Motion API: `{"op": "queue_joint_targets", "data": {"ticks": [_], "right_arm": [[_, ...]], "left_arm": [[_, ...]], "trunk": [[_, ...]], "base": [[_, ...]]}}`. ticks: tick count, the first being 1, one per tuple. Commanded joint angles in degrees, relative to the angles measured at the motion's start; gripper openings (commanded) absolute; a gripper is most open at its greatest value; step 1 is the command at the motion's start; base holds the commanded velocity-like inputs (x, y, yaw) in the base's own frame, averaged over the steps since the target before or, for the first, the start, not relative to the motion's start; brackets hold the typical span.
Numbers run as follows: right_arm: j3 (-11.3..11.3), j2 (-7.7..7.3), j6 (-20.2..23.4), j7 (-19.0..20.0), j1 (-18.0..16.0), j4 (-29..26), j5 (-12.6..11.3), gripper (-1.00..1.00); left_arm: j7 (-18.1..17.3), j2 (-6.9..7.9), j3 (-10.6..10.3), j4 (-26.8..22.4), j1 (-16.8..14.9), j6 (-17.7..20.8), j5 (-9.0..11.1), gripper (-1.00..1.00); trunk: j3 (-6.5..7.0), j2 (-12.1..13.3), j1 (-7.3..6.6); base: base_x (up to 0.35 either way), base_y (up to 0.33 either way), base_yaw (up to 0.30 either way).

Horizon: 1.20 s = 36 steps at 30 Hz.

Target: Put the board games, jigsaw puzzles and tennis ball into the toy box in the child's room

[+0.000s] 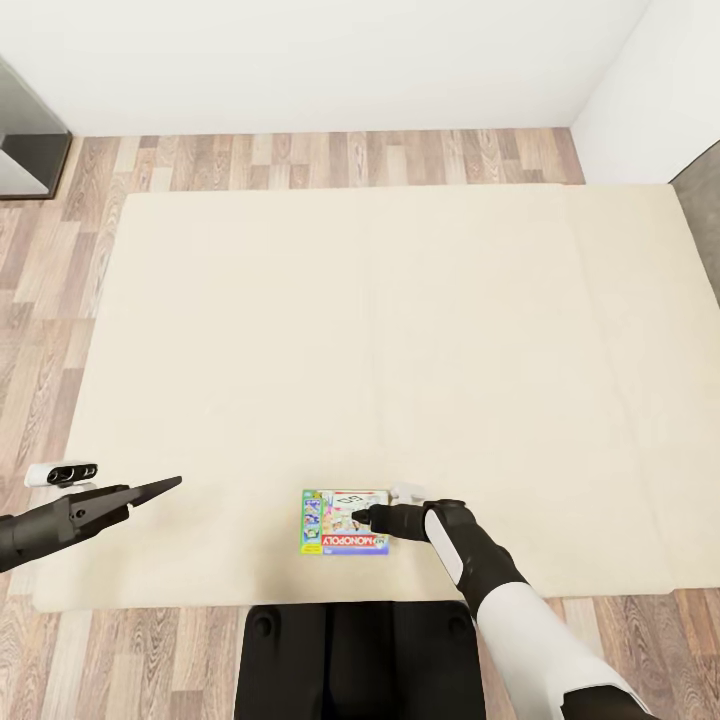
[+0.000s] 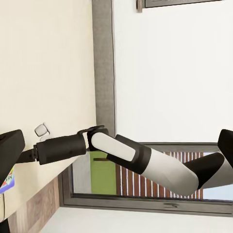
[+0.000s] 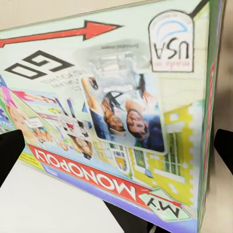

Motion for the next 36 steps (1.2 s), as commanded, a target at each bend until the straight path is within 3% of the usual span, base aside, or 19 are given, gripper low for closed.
{"op": "queue_joint_targets", "data": {"ticks": [1,36], "right_arm": [[0.04,0.00,0.06,0.03,-0.01,-0.05,-0.58,1.00],[0.04,0.00,0.15,0.03,-0.01,-0.11,-0.62,1.00]], "left_arm": [[-0.22,0.01,-0.02,0.00,-0.02,0.60,-0.03,1.00],[-0.22,0.01,-0.02,0.07,-0.02,0.63,-0.03,1.00]], "trunk": [[-0.06,-0.08,0.05],[-0.06,-0.08,0.05]], "base": [[0.000,0.000,0.003],[0.000,0.070,0.000]]}}
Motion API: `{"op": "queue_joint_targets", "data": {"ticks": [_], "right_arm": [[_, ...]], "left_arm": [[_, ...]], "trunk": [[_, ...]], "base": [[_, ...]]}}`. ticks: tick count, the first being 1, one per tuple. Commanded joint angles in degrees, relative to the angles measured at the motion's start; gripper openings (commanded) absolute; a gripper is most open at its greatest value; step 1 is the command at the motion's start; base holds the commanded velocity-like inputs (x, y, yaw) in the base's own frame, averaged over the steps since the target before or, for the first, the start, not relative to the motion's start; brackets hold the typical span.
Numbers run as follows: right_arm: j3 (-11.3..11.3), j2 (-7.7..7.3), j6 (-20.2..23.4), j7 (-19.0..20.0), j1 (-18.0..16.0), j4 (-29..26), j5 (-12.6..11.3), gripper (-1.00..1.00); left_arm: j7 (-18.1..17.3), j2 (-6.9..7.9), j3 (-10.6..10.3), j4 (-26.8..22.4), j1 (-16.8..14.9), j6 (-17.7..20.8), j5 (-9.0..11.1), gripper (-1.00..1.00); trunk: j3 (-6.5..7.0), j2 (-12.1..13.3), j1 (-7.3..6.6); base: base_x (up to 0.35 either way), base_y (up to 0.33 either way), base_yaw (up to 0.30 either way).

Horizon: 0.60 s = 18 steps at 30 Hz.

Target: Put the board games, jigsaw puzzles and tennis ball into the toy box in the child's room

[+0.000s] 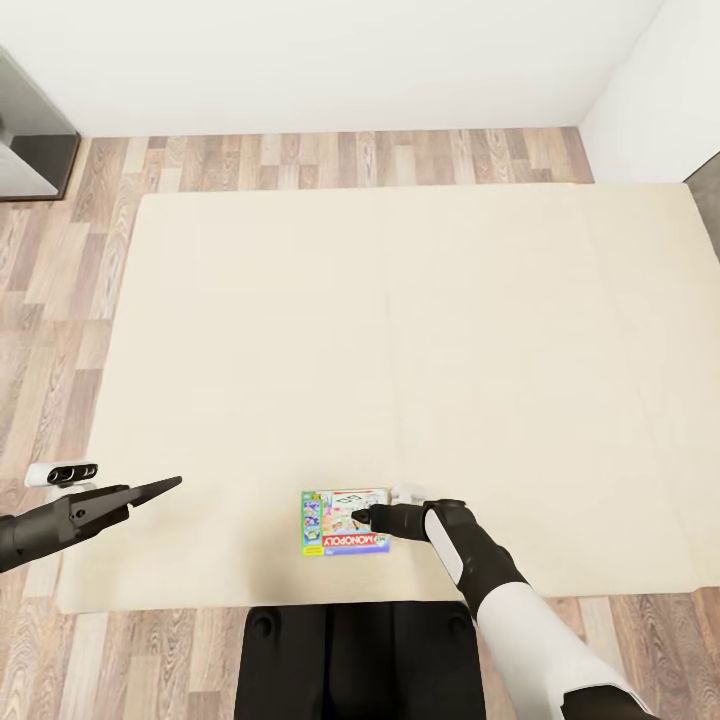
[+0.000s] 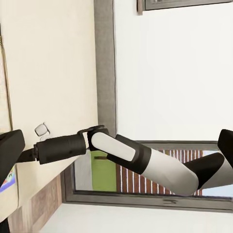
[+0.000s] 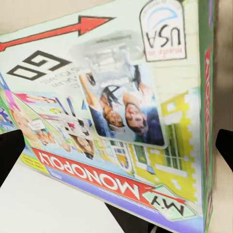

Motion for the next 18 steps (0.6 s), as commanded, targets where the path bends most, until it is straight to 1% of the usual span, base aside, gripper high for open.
{"op": "queue_joint_targets", "data": {"ticks": [1,7,13,18], "right_arm": [[0.05,0.00,0.25,-0.04,0.00,-0.06,-0.52,1.00],[0.05,0.00,0.25,-0.04,0.00,-0.08,-0.54,1.00],[0.05,0.00,0.25,-0.04,0.00,-0.08,-0.54,1.00],[0.05,0.00,0.25,-0.04,0.00,-0.08,-0.54,1.00]], "left_arm": [[-0.22,0.01,-0.02,0.00,-0.02,0.60,-0.03,1.00],[-0.22,0.01,-0.02,0.01,-0.02,0.61,-0.03,1.00],[-0.22,0.01,-0.02,0.01,-0.02,0.59,-0.03,1.00],[-0.22,0.01,-0.02,0.01,-0.02,0.57,-0.03,1.00]], "trunk": [[-0.06,-0.08,0.04],[-0.06,-0.08,0.04],[-0.06,-0.08,0.04],[-0.06,-0.08,0.04]], "base": [[0.000,0.047,0.000],[0.000,0.021,0.000],[0.000,0.104,0.000],[0.000,0.044,0.000]]}}
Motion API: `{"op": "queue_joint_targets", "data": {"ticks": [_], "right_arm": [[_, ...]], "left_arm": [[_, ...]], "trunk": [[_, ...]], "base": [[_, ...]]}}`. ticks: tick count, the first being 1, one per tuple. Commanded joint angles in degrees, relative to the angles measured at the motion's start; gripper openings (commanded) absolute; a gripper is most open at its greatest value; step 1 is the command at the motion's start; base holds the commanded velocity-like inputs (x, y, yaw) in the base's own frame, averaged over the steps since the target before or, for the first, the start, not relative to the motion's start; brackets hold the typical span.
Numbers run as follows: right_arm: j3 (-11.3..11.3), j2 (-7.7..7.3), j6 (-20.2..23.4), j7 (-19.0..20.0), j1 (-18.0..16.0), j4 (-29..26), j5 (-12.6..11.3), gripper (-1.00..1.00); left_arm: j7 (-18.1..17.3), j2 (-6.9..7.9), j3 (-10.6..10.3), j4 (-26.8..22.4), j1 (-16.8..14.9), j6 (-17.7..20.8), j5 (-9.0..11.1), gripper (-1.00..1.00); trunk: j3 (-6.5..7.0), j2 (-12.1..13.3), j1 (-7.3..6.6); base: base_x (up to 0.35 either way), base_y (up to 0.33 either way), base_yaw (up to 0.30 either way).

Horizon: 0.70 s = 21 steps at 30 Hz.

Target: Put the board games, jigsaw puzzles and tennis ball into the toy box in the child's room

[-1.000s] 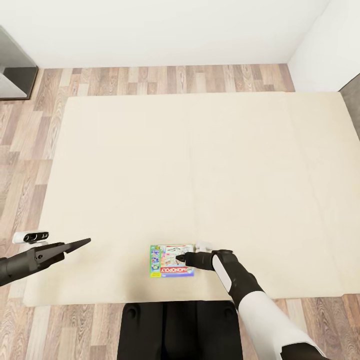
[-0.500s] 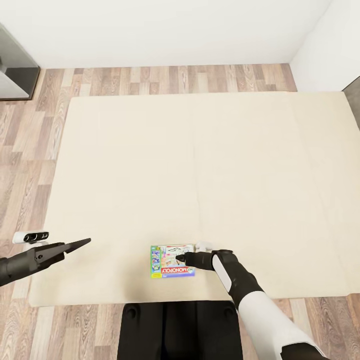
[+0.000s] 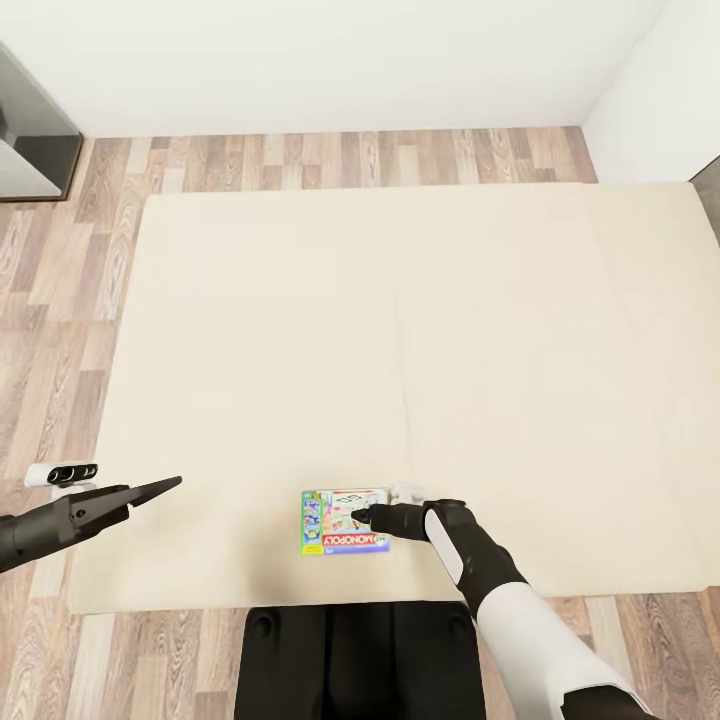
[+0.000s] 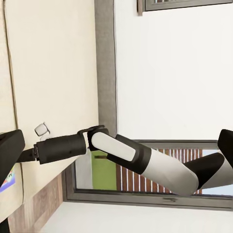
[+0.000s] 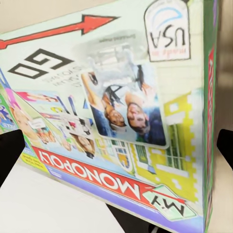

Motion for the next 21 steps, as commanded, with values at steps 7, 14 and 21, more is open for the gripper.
{"op": "queue_joint_targets", "data": {"ticks": [7,14,21], "right_arm": [[0.03,0.00,0.29,-0.05,0.00,-0.06,-0.34,1.00],[0.03,0.00,0.31,-0.05,0.00,-0.06,-0.34,1.00],[0.03,0.00,0.37,-0.05,0.00,-0.06,-0.34,1.00]], "left_arm": [[-0.22,0.02,-0.01,-0.01,-0.02,0.65,-0.03,1.00],[-0.22,0.02,-0.01,-0.01,-0.02,0.64,-0.03,1.00],[-0.22,0.02,-0.01,-0.01,-0.02,0.66,-0.03,1.00]], "trunk": [[-0.06,-0.08,0.04],[-0.06,-0.08,0.04],[-0.06,-0.08,0.04]], "base": [[0.000,0.073,0.000],[0.000,0.043,0.000],[0.000,0.089,0.000]]}}
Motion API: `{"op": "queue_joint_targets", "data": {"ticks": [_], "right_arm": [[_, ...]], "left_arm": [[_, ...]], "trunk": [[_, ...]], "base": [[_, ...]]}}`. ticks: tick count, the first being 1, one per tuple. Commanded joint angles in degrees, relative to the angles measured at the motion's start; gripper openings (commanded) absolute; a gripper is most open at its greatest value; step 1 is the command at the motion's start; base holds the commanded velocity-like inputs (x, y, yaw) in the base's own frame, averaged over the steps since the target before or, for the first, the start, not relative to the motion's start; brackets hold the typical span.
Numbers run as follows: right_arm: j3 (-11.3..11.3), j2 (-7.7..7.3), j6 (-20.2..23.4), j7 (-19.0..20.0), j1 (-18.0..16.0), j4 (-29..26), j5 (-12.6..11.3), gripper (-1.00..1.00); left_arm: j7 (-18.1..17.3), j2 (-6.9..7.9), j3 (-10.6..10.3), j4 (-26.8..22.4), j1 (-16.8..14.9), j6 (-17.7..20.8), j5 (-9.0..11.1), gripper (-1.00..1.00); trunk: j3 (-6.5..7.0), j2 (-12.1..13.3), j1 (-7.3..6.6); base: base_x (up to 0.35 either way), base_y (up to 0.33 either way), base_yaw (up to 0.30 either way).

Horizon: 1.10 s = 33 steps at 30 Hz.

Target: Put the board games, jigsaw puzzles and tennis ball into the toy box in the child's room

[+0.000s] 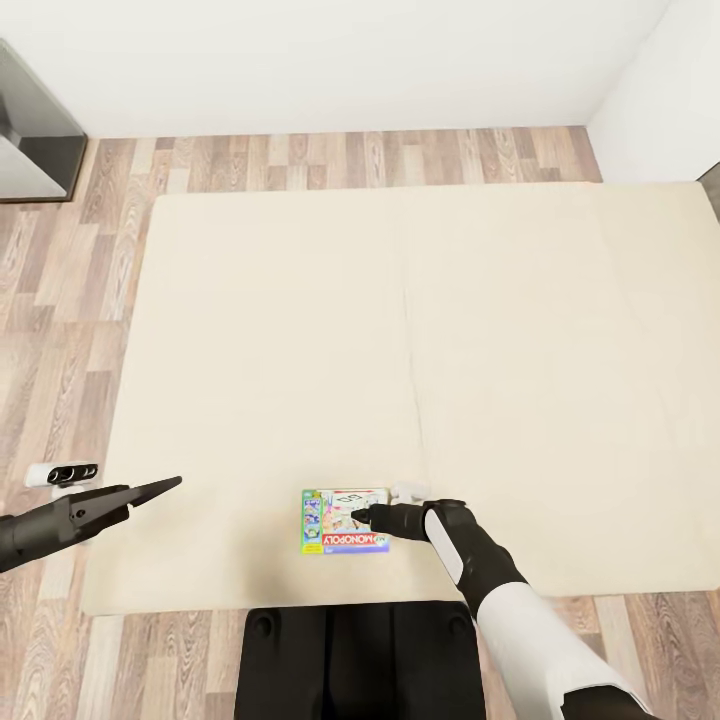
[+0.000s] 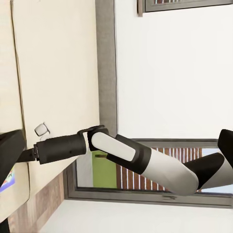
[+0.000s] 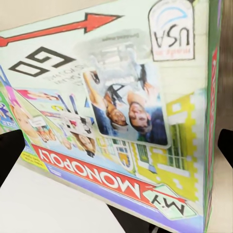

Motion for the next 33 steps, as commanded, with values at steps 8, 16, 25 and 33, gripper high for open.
{"op": "queue_joint_targets", "data": {"ticks": [8,16,25,33], "right_arm": [[0.02,0.00,0.31,-0.06,-0.01,-0.07,-0.27,1.00],[0.02,0.00,0.37,-0.06,-0.01,-0.07,-0.27,1.00],[0.02,0.00,0.40,-0.06,-0.01,-0.11,-0.27,1.00],[0.02,0.00,0.40,-0.06,-0.01,-0.15,-0.27,1.00]], "left_arm": [[-0.22,0.02,-0.01,0.00,-0.01,0.58,-0.02,1.00],[-0.22,0.02,-0.01,0.00,-0.01,0.58,-0.02,1.00],[-0.22,0.02,-0.01,0.00,-0.01,0.62,-0.02,1.00],[-0.22,0.02,-0.01,0.00,-0.01,0.61,-0.02,1.00]], "trunk": [[-0.06,-0.09,0.03],[-0.06,-0.09,0.03],[-0.06,-0.09,0.03],[-0.06,-0.09,0.03]], "base": [[0.000,0.109,0.000],[0.000,0.110,0.000],[0.000,0.026,0.000],[0.000,0.002,0.000]]}}
